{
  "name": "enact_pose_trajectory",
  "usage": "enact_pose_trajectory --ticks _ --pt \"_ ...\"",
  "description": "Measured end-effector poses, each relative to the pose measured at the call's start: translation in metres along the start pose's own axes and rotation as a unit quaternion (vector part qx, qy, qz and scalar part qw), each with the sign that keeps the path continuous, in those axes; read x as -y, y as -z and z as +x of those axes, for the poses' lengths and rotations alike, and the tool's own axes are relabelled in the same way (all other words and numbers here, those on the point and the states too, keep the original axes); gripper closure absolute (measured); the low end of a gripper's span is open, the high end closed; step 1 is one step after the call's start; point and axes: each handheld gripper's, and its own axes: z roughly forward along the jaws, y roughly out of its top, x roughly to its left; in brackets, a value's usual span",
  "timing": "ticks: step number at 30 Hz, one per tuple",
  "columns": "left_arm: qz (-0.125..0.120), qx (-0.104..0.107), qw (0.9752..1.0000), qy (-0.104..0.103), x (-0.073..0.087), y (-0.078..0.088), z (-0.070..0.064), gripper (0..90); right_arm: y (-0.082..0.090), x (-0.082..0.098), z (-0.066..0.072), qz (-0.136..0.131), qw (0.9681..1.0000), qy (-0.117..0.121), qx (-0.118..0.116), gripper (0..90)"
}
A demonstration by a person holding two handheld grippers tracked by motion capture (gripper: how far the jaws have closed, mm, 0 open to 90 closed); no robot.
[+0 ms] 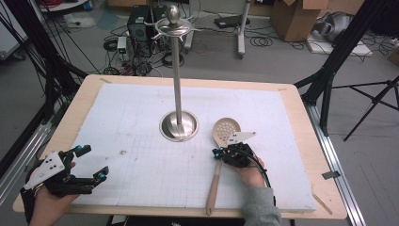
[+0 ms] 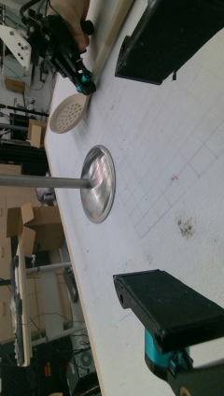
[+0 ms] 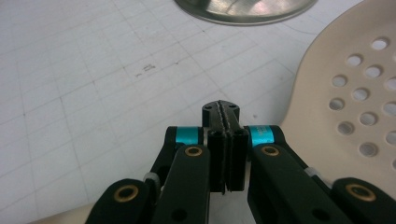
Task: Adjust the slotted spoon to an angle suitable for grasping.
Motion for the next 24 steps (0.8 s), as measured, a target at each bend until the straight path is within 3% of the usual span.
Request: enact_pose_trajectory --ticks 11,20,24 --pt "-0.001 0.013 0.9999 -0.003 -0.002 -0.009 0.0 3.7 0.014 0.011 -0.005 -0.003 0.9996 -0.019 0.02 90.0" --pt "-0.002 0.02 0.9998 -0.004 -0.003 -0.015 0.0 3.6 0.035 0.027 -0.015 -0.009 0.9981 -0.048 0.037 90.0" --pt "-0.001 0.023 0.9997 -0.004 -0.003 -0.017 0.0 3.6 0.035 0.027 -0.013 -0.005 0.9982 -0.039 0.046 90.0"
